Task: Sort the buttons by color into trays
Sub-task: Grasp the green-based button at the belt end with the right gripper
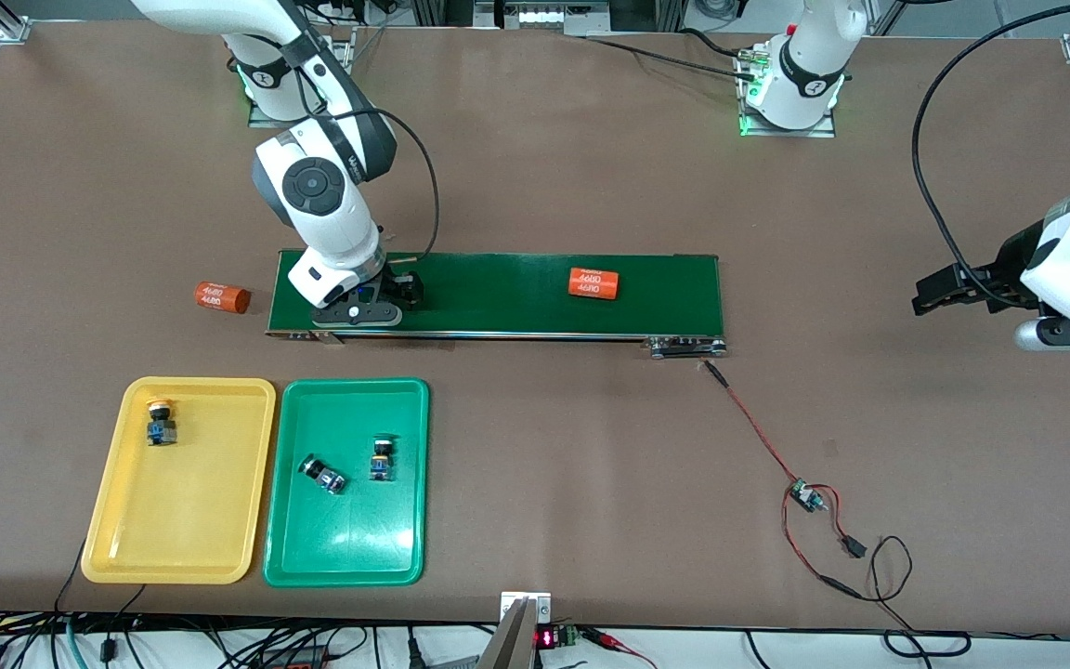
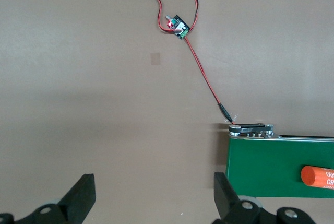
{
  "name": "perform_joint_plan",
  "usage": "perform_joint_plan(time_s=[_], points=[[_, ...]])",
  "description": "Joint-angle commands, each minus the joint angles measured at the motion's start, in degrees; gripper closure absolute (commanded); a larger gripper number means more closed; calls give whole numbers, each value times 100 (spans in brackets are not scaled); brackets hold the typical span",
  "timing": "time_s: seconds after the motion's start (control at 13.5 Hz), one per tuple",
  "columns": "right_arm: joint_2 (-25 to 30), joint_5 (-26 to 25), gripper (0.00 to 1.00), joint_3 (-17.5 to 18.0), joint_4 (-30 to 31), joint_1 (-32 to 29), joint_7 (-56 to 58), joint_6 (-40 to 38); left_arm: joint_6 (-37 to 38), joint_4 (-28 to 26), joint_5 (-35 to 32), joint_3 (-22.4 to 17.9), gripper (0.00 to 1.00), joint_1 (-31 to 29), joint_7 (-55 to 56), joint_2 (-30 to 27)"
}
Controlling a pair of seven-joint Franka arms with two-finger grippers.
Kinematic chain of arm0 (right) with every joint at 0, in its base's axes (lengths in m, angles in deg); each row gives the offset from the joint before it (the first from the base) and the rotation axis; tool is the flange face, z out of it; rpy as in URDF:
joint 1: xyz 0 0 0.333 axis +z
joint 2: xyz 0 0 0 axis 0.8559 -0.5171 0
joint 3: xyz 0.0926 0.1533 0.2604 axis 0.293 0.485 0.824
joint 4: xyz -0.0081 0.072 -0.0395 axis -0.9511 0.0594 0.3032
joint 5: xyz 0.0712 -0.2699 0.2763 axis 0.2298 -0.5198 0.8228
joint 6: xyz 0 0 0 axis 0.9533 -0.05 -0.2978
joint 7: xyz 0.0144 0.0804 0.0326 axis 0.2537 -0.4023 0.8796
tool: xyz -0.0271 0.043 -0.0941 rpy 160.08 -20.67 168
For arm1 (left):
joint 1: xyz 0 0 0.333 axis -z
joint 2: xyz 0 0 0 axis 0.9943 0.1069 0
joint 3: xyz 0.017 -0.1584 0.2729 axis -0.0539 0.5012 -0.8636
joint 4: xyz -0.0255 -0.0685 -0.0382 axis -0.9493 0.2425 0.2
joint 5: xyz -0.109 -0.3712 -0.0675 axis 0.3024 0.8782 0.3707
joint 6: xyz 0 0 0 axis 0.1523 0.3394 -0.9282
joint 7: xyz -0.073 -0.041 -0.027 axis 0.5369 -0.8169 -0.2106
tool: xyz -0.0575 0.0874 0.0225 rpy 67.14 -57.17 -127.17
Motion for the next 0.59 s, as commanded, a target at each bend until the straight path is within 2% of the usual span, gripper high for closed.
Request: perform_joint_plan(time_s=[0.0,0.07,0.22,0.3,0.37,0.52], points=[[8,-131,6,-5,228,-229,288,297,127,191,-113,56,0,-52,76,83],[8,-131,9,-6,273,-282,341,307,127,209,-140,48,0,-78,5,83],[-53,-131,24,-14,282,-308,411,316,22,323,244,-5,0,-192,-232,118],[-80,-140,29,-23,273,-317,411,324,48,672,360,-23,0,-253,-267,101],[-106,-140,37,-32,273,-317,411,324,126,901,326,-23,0,-280,-233,92],[-107,-131,57,-32,264,-326,411,316,529,974,186,-14,0,-280,-224,39]])
